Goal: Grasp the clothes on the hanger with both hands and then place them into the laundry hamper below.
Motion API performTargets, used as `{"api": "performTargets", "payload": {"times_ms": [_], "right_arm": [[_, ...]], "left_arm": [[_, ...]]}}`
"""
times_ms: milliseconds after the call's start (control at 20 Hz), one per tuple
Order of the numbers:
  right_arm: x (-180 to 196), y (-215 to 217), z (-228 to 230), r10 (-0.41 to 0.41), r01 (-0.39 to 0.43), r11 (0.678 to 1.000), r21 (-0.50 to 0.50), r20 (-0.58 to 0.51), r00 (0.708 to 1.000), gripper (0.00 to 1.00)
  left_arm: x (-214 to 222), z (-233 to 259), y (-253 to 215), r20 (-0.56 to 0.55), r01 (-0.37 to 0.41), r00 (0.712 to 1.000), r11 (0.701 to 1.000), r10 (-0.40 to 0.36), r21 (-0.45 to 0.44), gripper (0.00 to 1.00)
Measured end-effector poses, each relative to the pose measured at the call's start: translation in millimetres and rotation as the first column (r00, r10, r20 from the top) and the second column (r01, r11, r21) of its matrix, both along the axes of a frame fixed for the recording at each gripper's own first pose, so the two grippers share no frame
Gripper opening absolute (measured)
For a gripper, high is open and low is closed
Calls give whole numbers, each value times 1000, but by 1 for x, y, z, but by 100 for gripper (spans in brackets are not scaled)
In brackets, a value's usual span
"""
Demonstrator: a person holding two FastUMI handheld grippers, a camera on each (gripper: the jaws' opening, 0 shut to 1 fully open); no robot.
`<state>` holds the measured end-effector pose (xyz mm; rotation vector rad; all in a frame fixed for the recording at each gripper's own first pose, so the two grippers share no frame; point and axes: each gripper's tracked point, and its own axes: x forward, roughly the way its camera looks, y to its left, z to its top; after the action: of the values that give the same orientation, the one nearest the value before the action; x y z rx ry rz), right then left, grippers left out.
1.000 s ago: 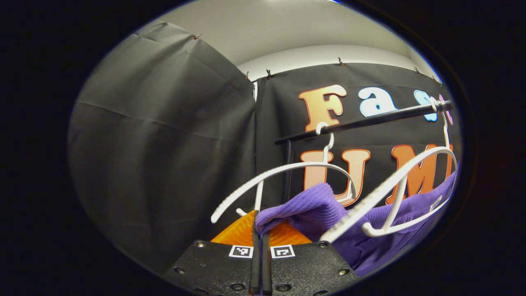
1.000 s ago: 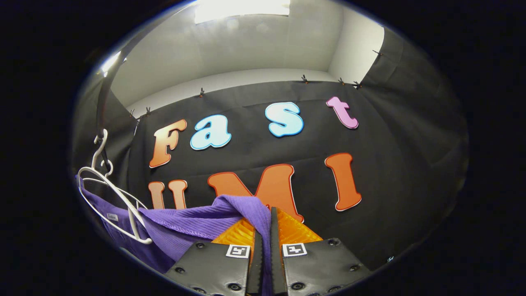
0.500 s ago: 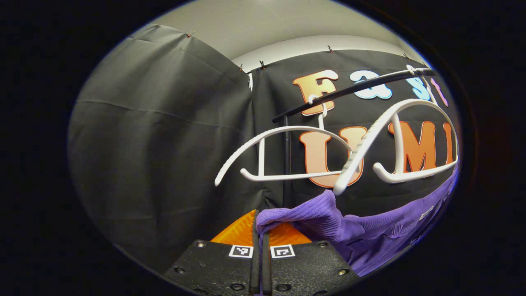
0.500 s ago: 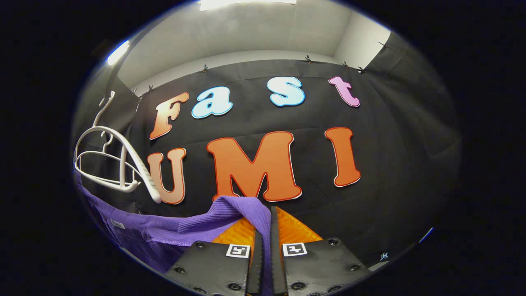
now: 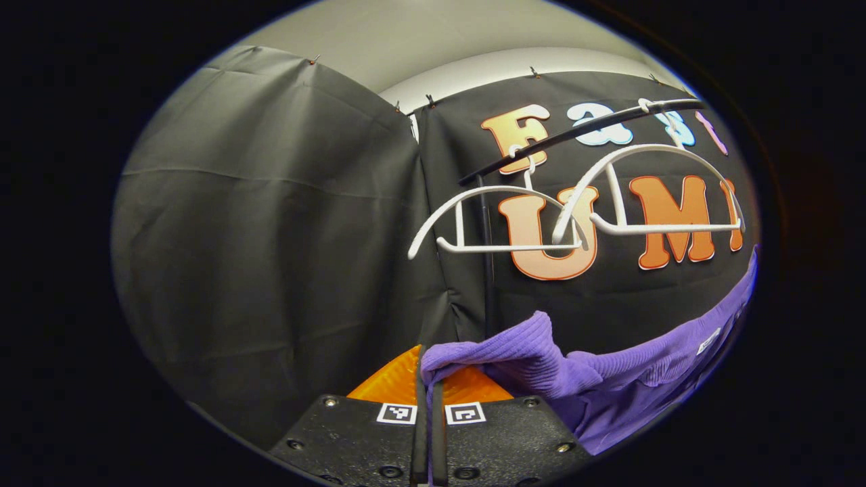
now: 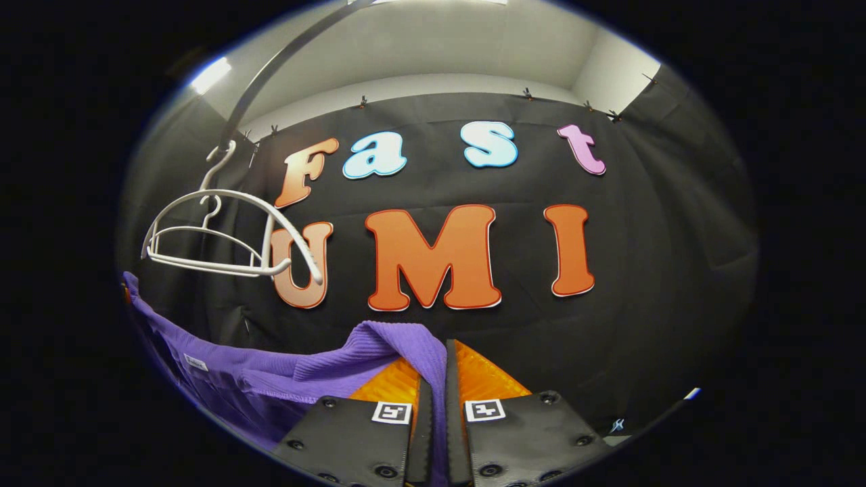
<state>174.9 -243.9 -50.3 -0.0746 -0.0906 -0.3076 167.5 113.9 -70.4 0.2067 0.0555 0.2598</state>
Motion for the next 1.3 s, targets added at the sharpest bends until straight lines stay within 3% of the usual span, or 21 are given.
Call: {"api": "performTargets", "payload": {"times_ms": [350, 600, 800, 1000, 1150, 1300], "right_arm": [[-26, 67, -20, 118, -117, 993, 7, -115, 986, 16], [-39, 143, -63, 268, -276, 961, 1, -247, 931, 16], [-43, 191, -107, 358, -357, 931, 67, -349, 866, 16], [-58, 207, -158, 401, -373, 915, 155, -461, 792, 16], [-73, 212, -205, 431, -372, 901, 224, -560, 707, 16], [-92, 215, -247, 446, -345, 893, 288, -656, 608, 16]], "left_arm": [[-44, -24, -31, -55, 76, 996, 997, -76, -11, 2], [-55, -66, -78, -131, 174, 974, 980, -186, -97, 2], [-67, -108, -117, -229, 269, 925, 948, -304, -169, 2], [-92, -162, -158, -354, 338, 831, 895, -428, -290, 3], [-110, -201, -176, -446, 314, 761, 869, -471, -383, 3], [-143, -255, -191, -599, 256, 614, 848, -514, -464, 4]]}}
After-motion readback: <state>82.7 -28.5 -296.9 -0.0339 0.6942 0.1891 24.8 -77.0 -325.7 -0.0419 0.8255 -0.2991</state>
